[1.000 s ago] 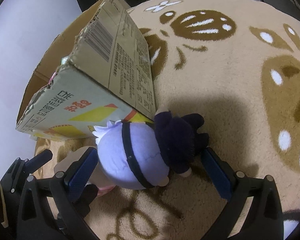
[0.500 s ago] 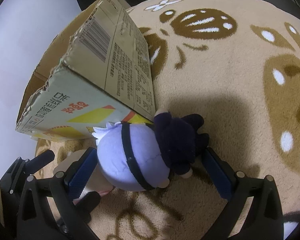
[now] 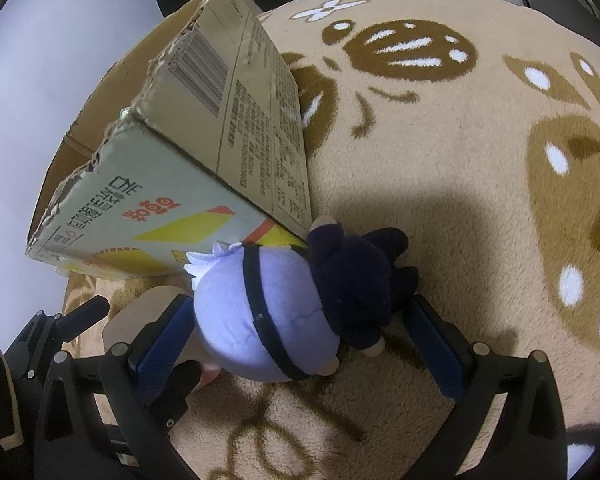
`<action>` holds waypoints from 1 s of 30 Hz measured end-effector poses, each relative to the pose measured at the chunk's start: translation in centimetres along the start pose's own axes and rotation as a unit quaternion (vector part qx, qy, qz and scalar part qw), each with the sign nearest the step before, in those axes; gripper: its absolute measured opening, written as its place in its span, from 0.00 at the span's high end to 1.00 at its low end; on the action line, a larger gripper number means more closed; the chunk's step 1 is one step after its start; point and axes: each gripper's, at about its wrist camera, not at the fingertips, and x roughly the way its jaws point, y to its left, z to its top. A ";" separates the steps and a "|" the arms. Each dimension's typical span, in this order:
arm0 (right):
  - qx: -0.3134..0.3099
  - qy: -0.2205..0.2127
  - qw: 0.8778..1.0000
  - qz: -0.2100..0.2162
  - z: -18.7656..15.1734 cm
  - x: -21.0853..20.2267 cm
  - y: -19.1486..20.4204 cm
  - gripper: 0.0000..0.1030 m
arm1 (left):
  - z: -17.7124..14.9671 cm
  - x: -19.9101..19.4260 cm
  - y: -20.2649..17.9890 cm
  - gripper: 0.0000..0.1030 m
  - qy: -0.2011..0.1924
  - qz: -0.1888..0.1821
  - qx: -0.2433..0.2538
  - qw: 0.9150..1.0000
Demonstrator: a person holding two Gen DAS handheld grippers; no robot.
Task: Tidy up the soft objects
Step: 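Close the left tool on the roll cushion while the right tool grips the purple doll, then lift the cushion and doll with both tools and carry them over the box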
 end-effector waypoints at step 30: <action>0.011 -0.031 0.999 -0.004 -1.5 -2.8 0.4 0.20 | -1.2 -4.7 3.4 0.68 -0.030 0.005 -0.054 0.998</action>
